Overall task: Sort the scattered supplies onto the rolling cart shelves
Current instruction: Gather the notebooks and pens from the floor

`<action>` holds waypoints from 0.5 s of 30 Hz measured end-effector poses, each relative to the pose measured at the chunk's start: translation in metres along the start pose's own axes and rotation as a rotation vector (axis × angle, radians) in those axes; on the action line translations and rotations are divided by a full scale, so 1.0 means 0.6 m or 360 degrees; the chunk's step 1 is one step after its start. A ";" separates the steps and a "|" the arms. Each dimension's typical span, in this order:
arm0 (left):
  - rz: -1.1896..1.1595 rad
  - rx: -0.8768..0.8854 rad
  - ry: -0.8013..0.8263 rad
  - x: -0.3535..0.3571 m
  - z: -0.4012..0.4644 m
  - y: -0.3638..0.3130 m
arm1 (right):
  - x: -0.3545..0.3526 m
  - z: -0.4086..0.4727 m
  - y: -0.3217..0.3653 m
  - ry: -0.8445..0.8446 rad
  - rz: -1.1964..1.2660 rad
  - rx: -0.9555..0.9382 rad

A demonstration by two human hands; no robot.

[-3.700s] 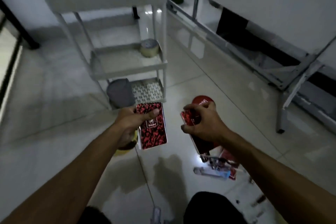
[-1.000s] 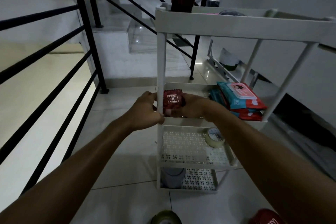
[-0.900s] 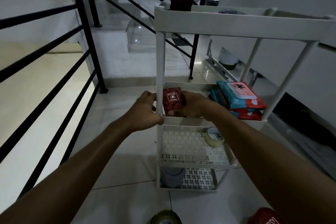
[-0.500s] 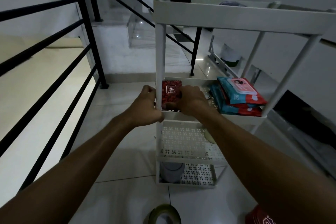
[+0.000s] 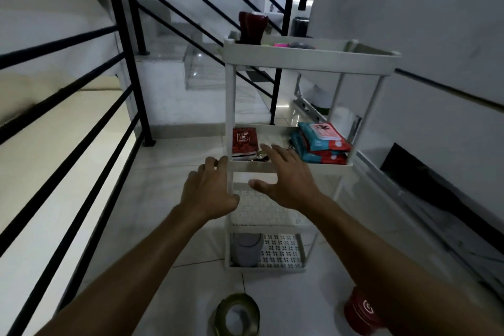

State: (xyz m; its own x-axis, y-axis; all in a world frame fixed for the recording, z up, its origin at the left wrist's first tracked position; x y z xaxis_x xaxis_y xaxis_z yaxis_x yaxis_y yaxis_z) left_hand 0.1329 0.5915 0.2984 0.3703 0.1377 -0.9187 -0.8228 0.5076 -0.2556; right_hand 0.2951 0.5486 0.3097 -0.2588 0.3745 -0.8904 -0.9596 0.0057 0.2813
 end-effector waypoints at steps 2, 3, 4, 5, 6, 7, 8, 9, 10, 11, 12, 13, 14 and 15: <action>0.0023 0.0107 -0.0059 -0.017 -0.035 -0.011 | -0.016 -0.039 0.008 -0.0008 -0.0035 -0.0021; 0.0005 0.0153 -0.0066 -0.026 -0.051 -0.016 | -0.025 -0.057 0.014 -0.0013 -0.0050 -0.0023; -0.0014 0.0199 -0.0068 -0.034 -0.065 -0.022 | -0.032 -0.074 0.019 -0.0014 -0.0056 -0.0024; -0.0033 0.0244 -0.0068 -0.041 -0.076 -0.028 | -0.039 -0.090 0.023 -0.0010 -0.0061 -0.0023; -0.0058 0.0285 -0.0073 -0.048 -0.085 -0.035 | -0.045 -0.104 0.025 -0.0007 -0.0067 -0.0021; -0.0080 0.0321 -0.0073 -0.051 -0.090 -0.042 | -0.049 -0.116 0.022 0.0005 -0.0073 -0.0006; -0.0098 0.0353 -0.0059 -0.051 -0.097 -0.051 | -0.052 -0.131 0.015 0.0025 -0.0083 0.0035; -0.0114 0.0380 -0.0039 -0.047 -0.104 -0.062 | -0.056 -0.146 0.005 0.0048 -0.0089 0.0086; -0.0127 0.0413 -0.0011 -0.039 -0.109 -0.076 | -0.060 -0.164 -0.011 0.0069 -0.0090 0.0142; -0.0147 0.0450 0.0019 -0.028 -0.113 -0.093 | -0.064 -0.183 -0.031 0.0088 -0.0094 0.0197; -0.0177 0.0487 0.0046 -0.017 -0.116 -0.110 | -0.068 -0.202 -0.051 0.0114 -0.0105 0.0240; -0.0224 0.0524 0.0084 -0.002 -0.117 -0.131 | -0.072 -0.226 -0.077 0.0145 -0.0130 0.0296; -0.0271 0.0552 0.0122 0.014 -0.118 -0.152 | -0.077 -0.249 -0.107 0.0172 -0.0158 0.0358; -0.0305 0.0582 0.0166 0.033 -0.119 -0.176 | -0.084 -0.276 -0.140 0.0198 -0.0181 0.0435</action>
State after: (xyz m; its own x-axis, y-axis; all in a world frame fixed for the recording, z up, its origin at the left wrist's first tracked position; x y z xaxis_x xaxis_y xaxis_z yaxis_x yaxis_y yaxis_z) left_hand 0.1967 0.4801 0.2857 0.4407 -0.0661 -0.8952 -0.5291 0.7865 -0.3185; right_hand 0.3707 0.3756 0.2716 -0.1795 0.2410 -0.9538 -0.9223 0.2962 0.2484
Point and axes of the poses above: each hand's wrist, its own z-axis towards the middle knuckle, its own x-axis out of the palm, y = z × x, the point moved 8 cm from there along z, towards the middle knuckle, and after that the axes turned 2 degrees about -y, right-handed, at the moved point
